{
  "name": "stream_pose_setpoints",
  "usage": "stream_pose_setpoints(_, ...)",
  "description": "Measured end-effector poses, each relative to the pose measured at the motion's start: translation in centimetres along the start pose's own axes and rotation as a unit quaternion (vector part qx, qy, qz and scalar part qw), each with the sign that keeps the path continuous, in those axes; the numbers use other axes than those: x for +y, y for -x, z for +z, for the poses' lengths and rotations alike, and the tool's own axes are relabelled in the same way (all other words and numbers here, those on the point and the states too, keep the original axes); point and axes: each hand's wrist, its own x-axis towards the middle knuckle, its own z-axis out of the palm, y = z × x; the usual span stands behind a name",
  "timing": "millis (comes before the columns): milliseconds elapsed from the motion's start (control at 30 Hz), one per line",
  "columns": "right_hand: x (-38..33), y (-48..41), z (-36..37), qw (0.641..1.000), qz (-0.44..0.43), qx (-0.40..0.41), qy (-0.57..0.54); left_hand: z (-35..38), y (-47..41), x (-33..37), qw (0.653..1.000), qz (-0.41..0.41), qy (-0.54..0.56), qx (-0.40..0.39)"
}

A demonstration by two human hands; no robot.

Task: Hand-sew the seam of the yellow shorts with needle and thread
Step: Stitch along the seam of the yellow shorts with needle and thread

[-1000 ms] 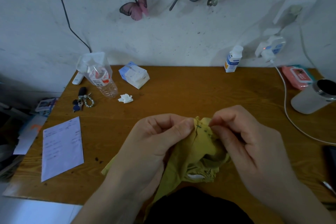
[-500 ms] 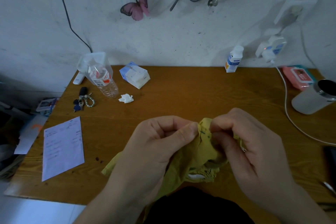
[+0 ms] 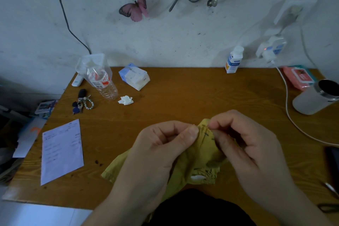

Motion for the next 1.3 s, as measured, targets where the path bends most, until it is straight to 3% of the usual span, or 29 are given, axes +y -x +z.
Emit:
stream_pose_setpoints(333,0.15,-0.08,0.28,0.985,0.063,-0.023,-0.157,0.01,0.22,0.73,1.0,-0.019,0.017,0.008)
stream_pose_setpoints(500,0.25,0.12,0.29,0.987,0.058,-0.031,-0.145,0.06,0.21,0.63,1.0,-0.009,0.008,0.0)
stream_pose_setpoints(733,0.19,-0.16,0.35,0.994,0.023,0.017,-0.104,-0.01,0.25,0.14,0.999,0.02,-0.035,0.033)
stream_pose_setpoints(1033,-0.31,-0.52,-0.31,0.991,-0.092,0.094,0.038,0.14,0.59,0.58,0.985,0.072,-0.131,0.082)
stream_pose_setpoints(1300,0.38,-0.28,0.23,0.992,-0.079,0.094,-0.019,-0.12,0.42,0.29,0.987,0.078,-0.111,0.081)
